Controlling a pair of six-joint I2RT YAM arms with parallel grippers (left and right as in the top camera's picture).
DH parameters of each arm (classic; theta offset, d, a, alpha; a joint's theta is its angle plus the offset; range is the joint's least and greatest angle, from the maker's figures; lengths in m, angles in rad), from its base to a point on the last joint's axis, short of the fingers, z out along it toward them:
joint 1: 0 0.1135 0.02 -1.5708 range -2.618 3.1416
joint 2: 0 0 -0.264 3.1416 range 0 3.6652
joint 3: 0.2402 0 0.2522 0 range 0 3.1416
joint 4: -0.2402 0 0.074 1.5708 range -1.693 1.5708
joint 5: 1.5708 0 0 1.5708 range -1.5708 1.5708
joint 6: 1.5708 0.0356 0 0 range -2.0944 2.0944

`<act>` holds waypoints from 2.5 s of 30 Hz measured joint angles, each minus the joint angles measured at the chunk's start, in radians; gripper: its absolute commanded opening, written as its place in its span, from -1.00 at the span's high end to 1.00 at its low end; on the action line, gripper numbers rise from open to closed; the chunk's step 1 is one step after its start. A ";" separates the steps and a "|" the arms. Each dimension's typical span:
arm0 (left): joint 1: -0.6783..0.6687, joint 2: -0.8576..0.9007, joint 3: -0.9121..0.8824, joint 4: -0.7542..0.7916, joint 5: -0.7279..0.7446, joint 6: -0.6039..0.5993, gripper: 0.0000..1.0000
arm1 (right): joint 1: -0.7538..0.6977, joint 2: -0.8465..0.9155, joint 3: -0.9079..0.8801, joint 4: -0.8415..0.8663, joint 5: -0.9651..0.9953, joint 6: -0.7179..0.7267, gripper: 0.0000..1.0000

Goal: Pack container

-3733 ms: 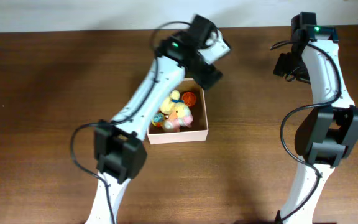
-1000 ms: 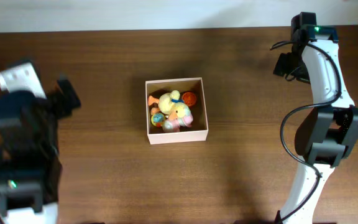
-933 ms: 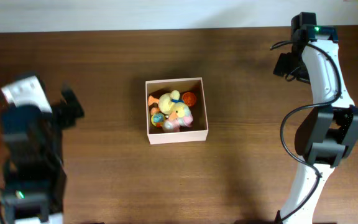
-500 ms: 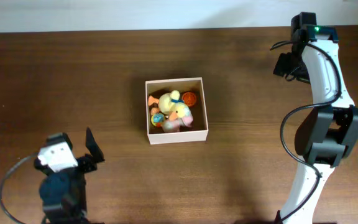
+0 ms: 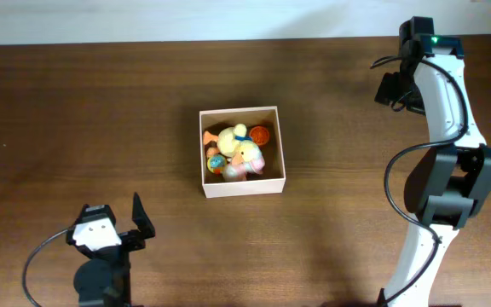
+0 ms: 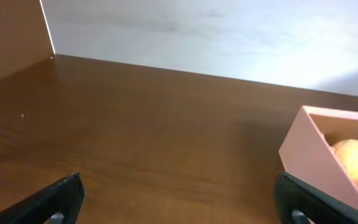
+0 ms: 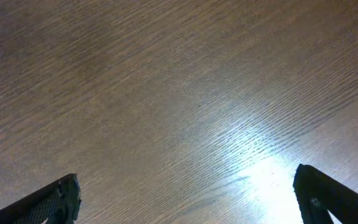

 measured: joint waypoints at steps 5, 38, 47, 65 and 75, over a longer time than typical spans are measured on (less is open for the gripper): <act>0.000 -0.038 -0.051 0.006 0.003 0.000 -0.99 | 0.000 0.000 0.000 0.000 0.000 0.000 -0.98; 0.000 -0.040 -0.056 0.011 0.003 0.000 -0.98 | 0.000 0.000 0.000 0.000 0.000 0.000 -0.98; 0.000 -0.040 -0.056 0.011 0.004 0.000 -0.98 | 0.000 0.000 0.000 0.000 0.000 0.000 -0.97; 0.000 -0.040 -0.056 0.011 0.003 0.000 -0.98 | 0.099 -0.179 -0.003 0.000 0.000 -0.118 -0.98; 0.000 -0.040 -0.056 0.011 0.004 0.000 -0.98 | 0.119 -0.595 -0.218 0.189 0.000 -0.257 -0.98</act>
